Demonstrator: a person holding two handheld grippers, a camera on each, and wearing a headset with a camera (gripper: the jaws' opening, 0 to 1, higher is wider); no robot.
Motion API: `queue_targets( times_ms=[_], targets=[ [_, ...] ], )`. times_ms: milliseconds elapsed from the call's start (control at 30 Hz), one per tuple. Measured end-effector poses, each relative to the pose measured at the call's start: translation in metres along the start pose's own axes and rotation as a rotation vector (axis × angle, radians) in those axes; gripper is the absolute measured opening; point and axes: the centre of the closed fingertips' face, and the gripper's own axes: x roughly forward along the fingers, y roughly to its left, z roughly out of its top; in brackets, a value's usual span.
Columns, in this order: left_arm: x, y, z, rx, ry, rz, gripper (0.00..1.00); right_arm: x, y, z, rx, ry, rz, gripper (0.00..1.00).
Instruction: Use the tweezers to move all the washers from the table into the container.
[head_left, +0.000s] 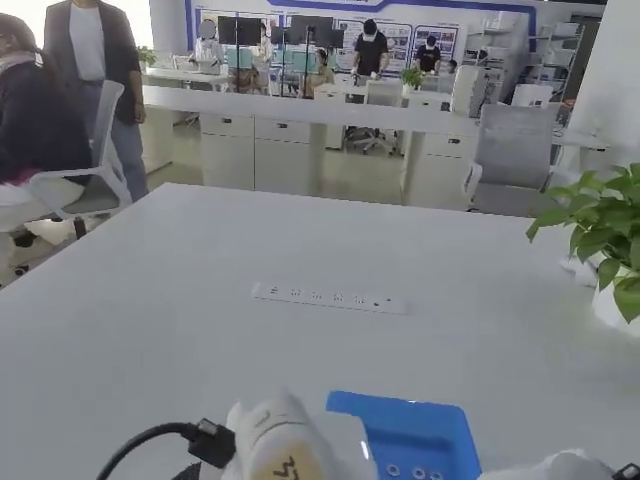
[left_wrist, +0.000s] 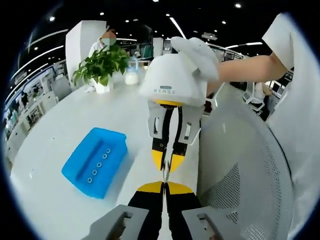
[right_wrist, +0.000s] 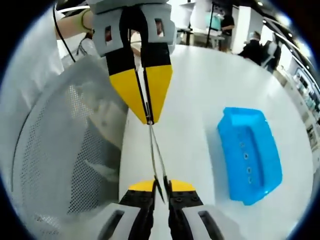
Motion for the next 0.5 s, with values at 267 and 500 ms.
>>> queue_targets(
  times_ms=[267,500],
  targets=[
    [0.029,0.011,-0.031,0.047,0.104,-0.015,0.0,0.025,-0.011,-0.017,0.019,0.038,-0.086,0.07],
    [0.035,0.019,-0.044,0.095,0.172,-0.014,0.0,0.023,-0.017,-0.016,0.052,0.005,-0.122,0.11]
  ],
)
